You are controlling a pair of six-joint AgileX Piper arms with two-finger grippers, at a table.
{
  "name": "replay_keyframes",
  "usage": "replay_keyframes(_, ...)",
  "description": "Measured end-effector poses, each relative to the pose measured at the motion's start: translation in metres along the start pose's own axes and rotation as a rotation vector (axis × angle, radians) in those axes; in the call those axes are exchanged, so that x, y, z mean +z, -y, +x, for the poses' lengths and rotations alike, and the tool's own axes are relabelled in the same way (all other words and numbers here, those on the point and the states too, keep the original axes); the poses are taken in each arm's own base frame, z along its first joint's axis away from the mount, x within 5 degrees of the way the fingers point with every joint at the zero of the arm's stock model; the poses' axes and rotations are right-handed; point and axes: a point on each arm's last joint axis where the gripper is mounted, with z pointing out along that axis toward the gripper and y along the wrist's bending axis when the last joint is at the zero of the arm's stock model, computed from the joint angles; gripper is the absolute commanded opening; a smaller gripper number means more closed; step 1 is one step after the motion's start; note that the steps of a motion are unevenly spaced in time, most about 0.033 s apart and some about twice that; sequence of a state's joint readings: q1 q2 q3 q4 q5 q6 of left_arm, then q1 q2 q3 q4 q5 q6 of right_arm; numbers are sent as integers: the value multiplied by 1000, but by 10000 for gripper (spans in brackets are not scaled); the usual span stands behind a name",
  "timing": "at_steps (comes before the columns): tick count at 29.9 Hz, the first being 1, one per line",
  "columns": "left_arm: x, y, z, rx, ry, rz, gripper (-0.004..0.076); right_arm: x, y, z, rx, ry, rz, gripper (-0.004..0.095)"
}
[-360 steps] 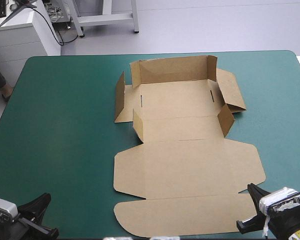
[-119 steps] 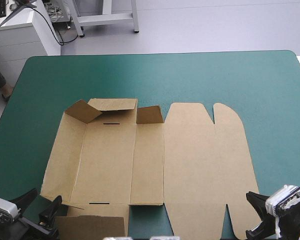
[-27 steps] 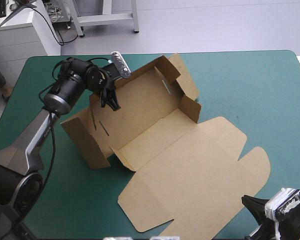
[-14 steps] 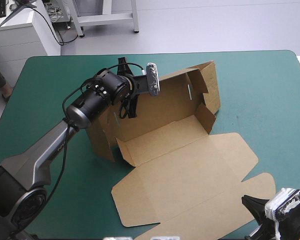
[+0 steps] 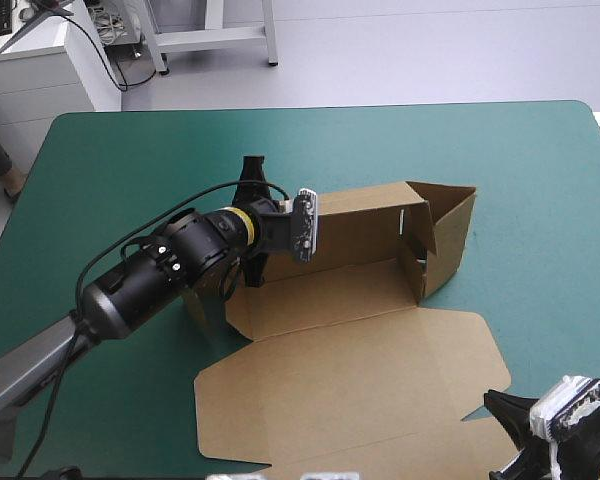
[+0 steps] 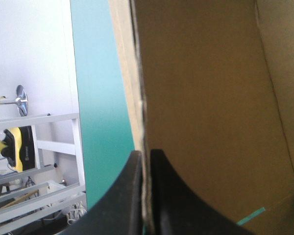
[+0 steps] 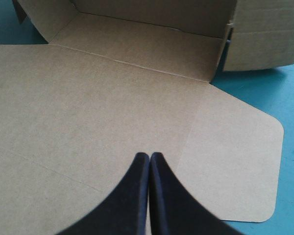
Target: Fold the box
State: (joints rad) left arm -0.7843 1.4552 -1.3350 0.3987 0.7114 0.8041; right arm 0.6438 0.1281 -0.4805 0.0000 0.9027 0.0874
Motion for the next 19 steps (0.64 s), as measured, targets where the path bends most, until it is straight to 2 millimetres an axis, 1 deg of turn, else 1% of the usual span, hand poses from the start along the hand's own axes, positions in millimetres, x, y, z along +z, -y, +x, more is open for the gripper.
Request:
replay_keyframes(4, -18, 10, 6, 6, 31, -25, -8, 0, 0, 0, 0, 0, 0, -18)
replay_keyframes(8, -30, 19, 14, 0, 48, -35, -8, 0, 0, 0, 1, 0, 0, -17)
replay_keyframes(10, -33, 26, 16, 4, 71, -49, -8, 0, 0, 0, 2, 0, 0, -17)
replay_keyframes(15, -24, 47, 21, 84, 113, -98, -8, 0, 1, -1, -6, 8, 11, -17)
replay_keyframes(17, -20, 53, 23, 112, 127, -113, -8, 0, 2, -1, -3, 9, 22, -17)
replay_keyframes(19, -19, 56, 23, 103, 144, -122, -8, 0, 3, -1, 2, 12, 37, -17)
